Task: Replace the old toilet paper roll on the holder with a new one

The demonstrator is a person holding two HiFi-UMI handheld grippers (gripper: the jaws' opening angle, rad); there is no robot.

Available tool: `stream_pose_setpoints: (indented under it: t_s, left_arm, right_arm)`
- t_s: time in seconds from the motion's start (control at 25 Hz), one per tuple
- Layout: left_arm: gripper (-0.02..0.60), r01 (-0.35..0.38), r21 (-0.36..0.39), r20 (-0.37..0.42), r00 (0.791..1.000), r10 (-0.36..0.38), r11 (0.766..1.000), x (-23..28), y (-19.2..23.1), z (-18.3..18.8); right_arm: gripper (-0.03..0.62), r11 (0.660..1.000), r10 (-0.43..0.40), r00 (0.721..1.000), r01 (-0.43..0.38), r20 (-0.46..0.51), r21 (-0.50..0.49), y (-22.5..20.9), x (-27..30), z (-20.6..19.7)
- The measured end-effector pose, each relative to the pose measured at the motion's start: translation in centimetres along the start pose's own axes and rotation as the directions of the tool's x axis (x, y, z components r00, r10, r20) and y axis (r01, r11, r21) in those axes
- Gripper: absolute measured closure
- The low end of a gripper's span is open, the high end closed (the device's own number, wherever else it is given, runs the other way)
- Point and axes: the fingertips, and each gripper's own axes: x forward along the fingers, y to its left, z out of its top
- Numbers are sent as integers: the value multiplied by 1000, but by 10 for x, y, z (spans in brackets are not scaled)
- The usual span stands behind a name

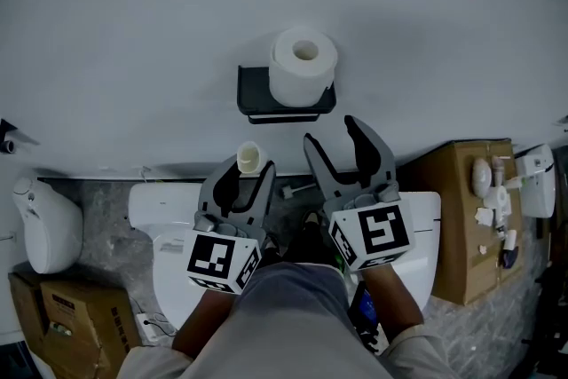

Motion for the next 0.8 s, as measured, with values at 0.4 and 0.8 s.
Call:
stream_pose_setpoints:
  t_s: [0.4, 0.8]
  left_arm:
    - [433, 15, -9, -23, 1000, -15, 1000, 8, 3, -4]
    - [433, -4, -29, -10, 1000, 4, 1000, 20, 17, 2]
  right_arm:
    - [229, 998, -67, 998, 67, 7, 17, -17, 58, 9]
    - [200, 996, -72, 997, 73, -26, 41, -23, 101, 7]
